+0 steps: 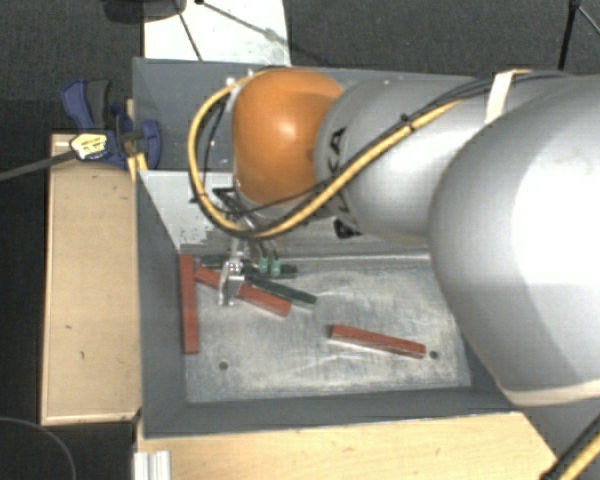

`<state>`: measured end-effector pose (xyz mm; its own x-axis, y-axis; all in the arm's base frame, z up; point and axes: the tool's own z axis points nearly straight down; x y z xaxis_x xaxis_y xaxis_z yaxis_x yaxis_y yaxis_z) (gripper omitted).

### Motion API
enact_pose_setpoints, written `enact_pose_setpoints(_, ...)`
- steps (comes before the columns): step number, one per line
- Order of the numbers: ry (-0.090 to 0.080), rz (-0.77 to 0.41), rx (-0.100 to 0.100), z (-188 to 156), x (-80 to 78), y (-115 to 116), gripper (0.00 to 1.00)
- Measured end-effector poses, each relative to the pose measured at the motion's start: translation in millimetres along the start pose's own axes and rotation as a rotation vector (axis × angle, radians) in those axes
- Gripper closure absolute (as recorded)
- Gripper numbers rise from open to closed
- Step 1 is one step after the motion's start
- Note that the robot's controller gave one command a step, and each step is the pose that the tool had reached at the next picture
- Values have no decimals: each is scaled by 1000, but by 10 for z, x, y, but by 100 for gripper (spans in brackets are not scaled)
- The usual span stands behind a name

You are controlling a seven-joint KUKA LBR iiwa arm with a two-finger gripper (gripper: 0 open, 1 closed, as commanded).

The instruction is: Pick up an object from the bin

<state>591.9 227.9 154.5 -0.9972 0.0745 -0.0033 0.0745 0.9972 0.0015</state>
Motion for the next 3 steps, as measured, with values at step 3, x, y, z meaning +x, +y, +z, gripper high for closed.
enact_pose_setpoints(3, -6, 35, -3, -1197, 151, -302, 100)
